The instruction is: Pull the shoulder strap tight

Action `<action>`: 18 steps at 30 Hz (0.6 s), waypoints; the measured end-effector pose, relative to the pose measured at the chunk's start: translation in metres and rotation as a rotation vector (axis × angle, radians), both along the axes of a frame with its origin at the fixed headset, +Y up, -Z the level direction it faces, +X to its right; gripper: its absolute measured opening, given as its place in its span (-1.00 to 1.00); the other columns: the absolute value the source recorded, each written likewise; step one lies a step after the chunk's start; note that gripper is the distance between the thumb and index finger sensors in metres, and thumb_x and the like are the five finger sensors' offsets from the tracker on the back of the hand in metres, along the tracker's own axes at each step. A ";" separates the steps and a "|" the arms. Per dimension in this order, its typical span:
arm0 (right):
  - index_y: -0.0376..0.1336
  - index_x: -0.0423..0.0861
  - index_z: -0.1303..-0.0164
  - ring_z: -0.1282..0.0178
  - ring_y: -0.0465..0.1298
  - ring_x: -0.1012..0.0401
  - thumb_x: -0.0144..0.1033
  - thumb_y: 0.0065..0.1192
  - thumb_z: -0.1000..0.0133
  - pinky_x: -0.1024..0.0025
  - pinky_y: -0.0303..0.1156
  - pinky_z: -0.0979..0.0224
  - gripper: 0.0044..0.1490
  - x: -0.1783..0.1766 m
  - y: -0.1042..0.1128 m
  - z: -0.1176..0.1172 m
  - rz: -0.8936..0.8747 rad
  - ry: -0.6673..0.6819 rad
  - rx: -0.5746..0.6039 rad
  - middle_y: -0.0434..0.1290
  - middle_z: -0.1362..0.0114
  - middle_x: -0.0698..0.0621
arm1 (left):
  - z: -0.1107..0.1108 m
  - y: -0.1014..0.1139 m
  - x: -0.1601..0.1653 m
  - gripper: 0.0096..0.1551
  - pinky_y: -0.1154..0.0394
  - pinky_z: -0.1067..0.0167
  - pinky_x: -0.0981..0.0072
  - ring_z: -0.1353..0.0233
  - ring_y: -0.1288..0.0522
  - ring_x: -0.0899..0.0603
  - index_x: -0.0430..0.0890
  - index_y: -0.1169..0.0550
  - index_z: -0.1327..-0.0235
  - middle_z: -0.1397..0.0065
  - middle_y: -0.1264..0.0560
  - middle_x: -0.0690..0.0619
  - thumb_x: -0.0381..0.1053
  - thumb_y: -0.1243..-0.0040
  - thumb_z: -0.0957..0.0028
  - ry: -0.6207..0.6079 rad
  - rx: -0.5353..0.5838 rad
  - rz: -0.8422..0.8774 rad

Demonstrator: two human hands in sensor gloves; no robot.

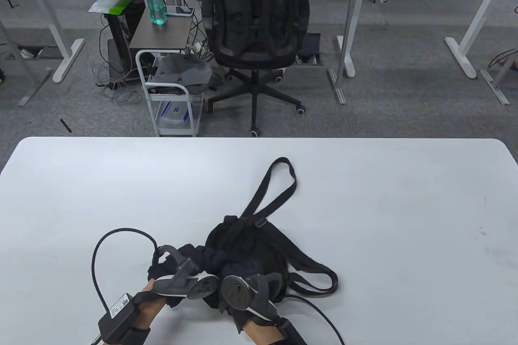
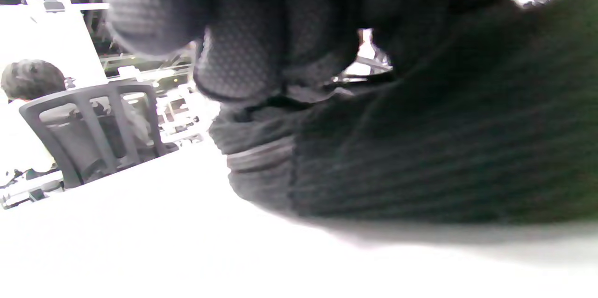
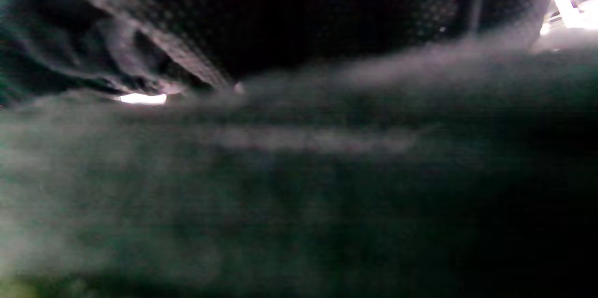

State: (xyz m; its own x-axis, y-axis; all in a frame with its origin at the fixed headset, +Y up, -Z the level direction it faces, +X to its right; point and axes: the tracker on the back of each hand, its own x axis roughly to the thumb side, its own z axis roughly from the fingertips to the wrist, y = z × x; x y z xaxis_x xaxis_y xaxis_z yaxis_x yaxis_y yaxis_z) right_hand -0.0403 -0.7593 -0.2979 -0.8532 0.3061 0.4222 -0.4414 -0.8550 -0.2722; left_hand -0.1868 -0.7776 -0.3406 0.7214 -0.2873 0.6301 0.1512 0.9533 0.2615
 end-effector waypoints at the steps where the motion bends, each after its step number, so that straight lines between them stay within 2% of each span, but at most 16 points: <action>1: 0.66 -0.20 0.19 0.20 0.78 -0.02 -0.16 0.45 0.06 -0.03 0.57 -0.15 -0.53 0.000 0.001 0.001 -0.003 0.002 0.008 0.83 0.22 -0.11 | -0.002 0.000 -0.002 -0.23 -0.63 0.01 0.22 -0.07 -0.70 -0.01 0.15 -0.35 -0.27 -0.05 -0.63 0.18 0.12 0.16 0.37 0.008 -0.006 0.012; 7: 0.68 -0.26 0.26 0.27 0.79 -0.01 -0.19 0.48 0.10 0.00 0.60 -0.13 -0.53 -0.002 0.006 0.003 0.014 0.006 0.047 0.85 0.30 -0.12 | -0.017 -0.003 -0.011 -0.24 -0.62 -0.01 0.18 -0.10 -0.69 -0.02 0.17 -0.36 -0.26 -0.05 -0.63 0.18 0.13 0.16 0.37 0.064 -0.131 0.135; 11: 0.69 -0.27 0.31 0.32 0.80 0.00 -0.20 0.49 0.11 0.00 0.61 -0.11 -0.53 0.003 0.008 0.003 -0.007 -0.002 0.041 0.85 0.35 -0.13 | -0.028 0.000 -0.023 -0.24 -0.63 -0.01 0.20 -0.09 -0.71 0.00 0.16 -0.38 -0.26 -0.02 -0.64 0.21 0.15 0.16 0.36 0.122 -0.168 0.203; 13: 0.69 -0.25 0.27 0.30 0.80 0.00 -0.18 0.48 0.09 0.00 0.60 -0.11 -0.53 0.007 0.009 0.003 -0.069 -0.004 0.049 0.85 0.32 -0.11 | -0.032 -0.002 -0.032 -0.24 -0.63 0.02 0.18 -0.09 -0.70 -0.03 0.12 -0.39 -0.26 -0.02 -0.65 0.17 0.14 0.13 0.35 0.141 -0.243 0.308; 15: 0.67 -0.24 0.23 0.27 0.79 0.00 -0.15 0.48 0.08 -0.01 0.59 -0.13 -0.52 0.008 0.009 0.003 -0.063 -0.007 0.041 0.84 0.28 -0.11 | -0.031 0.001 -0.031 -0.24 -0.63 0.05 0.19 -0.07 -0.71 -0.06 0.07 -0.40 -0.27 -0.02 -0.65 0.13 0.13 0.08 0.33 0.117 -0.252 0.348; 18: 0.59 -0.24 0.01 0.13 0.76 -0.04 -0.03 0.52 0.09 -0.07 0.54 -0.18 -0.36 0.009 0.008 0.003 -0.037 -0.008 0.028 0.79 0.09 -0.15 | -0.026 0.001 -0.027 -0.24 -0.64 0.05 0.23 -0.06 -0.71 -0.04 0.06 -0.39 -0.28 -0.02 -0.65 0.14 0.14 0.09 0.32 0.101 -0.223 0.283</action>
State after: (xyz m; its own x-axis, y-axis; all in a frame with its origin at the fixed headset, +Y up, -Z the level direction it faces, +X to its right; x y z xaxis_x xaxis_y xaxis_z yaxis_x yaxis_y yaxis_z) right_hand -0.0311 -0.7515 -0.2948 -0.8449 0.3253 0.4246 -0.4701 -0.8304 -0.2992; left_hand -0.2136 -0.7764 -0.3661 0.8140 0.0689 0.5767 -0.1120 0.9929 0.0395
